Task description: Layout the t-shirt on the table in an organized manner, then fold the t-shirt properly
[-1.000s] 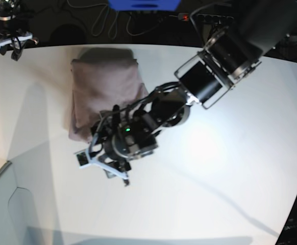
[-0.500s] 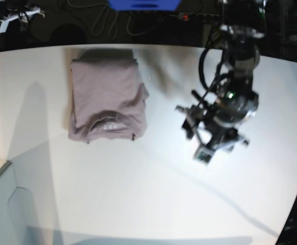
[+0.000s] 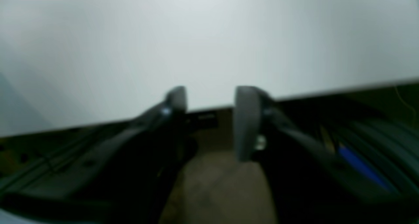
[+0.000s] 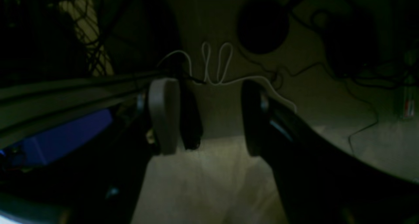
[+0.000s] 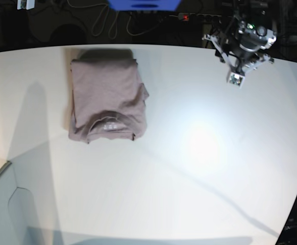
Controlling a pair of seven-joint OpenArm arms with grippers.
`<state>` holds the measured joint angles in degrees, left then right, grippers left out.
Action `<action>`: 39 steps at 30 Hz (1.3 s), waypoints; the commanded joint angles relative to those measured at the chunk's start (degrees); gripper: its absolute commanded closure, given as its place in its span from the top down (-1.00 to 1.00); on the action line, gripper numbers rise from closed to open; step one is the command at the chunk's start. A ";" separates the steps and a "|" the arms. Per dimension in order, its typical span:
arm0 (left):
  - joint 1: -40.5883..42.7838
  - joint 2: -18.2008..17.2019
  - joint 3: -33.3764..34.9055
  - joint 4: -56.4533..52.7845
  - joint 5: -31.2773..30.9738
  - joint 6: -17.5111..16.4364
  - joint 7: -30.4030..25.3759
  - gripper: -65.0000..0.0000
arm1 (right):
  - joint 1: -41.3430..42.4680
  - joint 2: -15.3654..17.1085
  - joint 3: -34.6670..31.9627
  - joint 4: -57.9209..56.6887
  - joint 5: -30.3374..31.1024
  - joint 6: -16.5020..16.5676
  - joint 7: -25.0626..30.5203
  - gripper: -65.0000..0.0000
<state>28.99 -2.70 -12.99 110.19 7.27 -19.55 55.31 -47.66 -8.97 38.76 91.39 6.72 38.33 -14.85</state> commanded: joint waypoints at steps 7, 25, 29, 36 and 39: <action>1.29 2.83 -0.06 -14.24 -0.37 0.08 -0.94 -1.00 | 3.22 10.33 -11.73 -18.56 0.62 1.67 0.92 -0.09; -14.18 2.57 -6.04 -72.52 -0.37 0.08 -37.07 -1.00 | 29.15 16.31 -28.87 -70.78 0.62 -7.25 29.23 -1.00; -22.44 -0.86 -6.04 -93.71 -0.37 0.08 -46.56 -1.00 | 33.55 14.29 -35.64 -82.56 0.62 -20.44 40.13 -1.00; -25.87 -1.83 -5.95 -103.38 -0.28 0.17 -56.50 -1.00 | 34.78 9.90 -45.40 -86.43 0.62 -42.24 45.93 -1.00; -27.19 -1.56 -6.04 -103.99 -0.28 0.34 -56.50 -1.00 | 35.22 8.66 -48.57 -86.34 0.62 -47.86 45.93 -1.00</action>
<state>2.20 -4.01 -19.00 5.96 7.07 -19.09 -0.54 -12.08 -0.16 -9.82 4.97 7.29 -8.34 30.20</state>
